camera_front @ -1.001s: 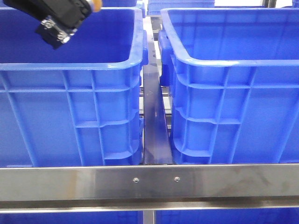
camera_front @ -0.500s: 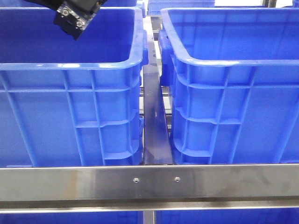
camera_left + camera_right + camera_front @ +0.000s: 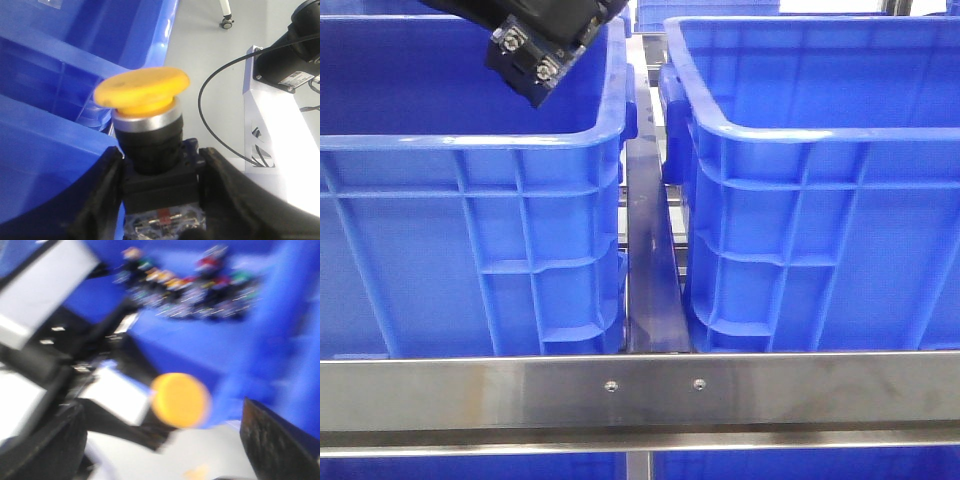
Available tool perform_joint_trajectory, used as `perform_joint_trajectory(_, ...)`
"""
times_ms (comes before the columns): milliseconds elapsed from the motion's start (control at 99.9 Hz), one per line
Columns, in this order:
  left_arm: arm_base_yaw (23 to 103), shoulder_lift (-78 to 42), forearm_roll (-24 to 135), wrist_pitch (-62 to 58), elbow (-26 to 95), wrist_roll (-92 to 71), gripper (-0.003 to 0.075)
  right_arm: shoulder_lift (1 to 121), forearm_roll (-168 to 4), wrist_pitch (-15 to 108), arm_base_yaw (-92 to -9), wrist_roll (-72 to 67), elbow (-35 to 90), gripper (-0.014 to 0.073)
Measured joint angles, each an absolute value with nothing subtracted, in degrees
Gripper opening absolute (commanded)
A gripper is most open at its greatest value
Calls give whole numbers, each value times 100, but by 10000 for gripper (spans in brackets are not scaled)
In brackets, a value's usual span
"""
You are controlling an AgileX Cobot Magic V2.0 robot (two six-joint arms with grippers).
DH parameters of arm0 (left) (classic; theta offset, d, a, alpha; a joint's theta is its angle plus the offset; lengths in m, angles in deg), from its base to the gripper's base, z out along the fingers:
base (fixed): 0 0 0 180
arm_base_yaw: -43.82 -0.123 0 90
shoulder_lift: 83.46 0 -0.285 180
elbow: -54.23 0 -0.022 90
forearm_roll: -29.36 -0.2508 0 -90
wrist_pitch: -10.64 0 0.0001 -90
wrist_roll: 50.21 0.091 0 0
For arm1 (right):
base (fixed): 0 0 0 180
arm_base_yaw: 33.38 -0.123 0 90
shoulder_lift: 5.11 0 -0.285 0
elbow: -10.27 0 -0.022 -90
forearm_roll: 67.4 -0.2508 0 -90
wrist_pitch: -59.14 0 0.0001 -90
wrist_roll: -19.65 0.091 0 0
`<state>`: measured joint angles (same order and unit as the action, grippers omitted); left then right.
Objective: Pick red and yellow buttons and place in box
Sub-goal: 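Grasp the yellow cap with the right gripper and open the left gripper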
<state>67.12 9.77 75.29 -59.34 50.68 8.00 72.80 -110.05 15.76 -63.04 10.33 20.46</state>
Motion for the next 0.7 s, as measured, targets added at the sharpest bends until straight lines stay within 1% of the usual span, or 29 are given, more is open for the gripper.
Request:
perform_joint_trajectory(150,6712,977,7516,-5934,5074,800,119,7684,-11500,1444,-6304,782,2021,638)
perform_joint_trajectory(560,6712,977,7516,-5934,5074,800,119,8125,-11600,1503,-6304,712,2008,629)
perform_joint_trajectory(630,6712,977,7526,-5934,5074,800,119,8184,-11641,1517,-6304,712,2008,577)
perform_joint_trajectory(701,6712,977,7526,-5934,5074,800,120,8237,-11703,1527,-6304,702,2008,470)
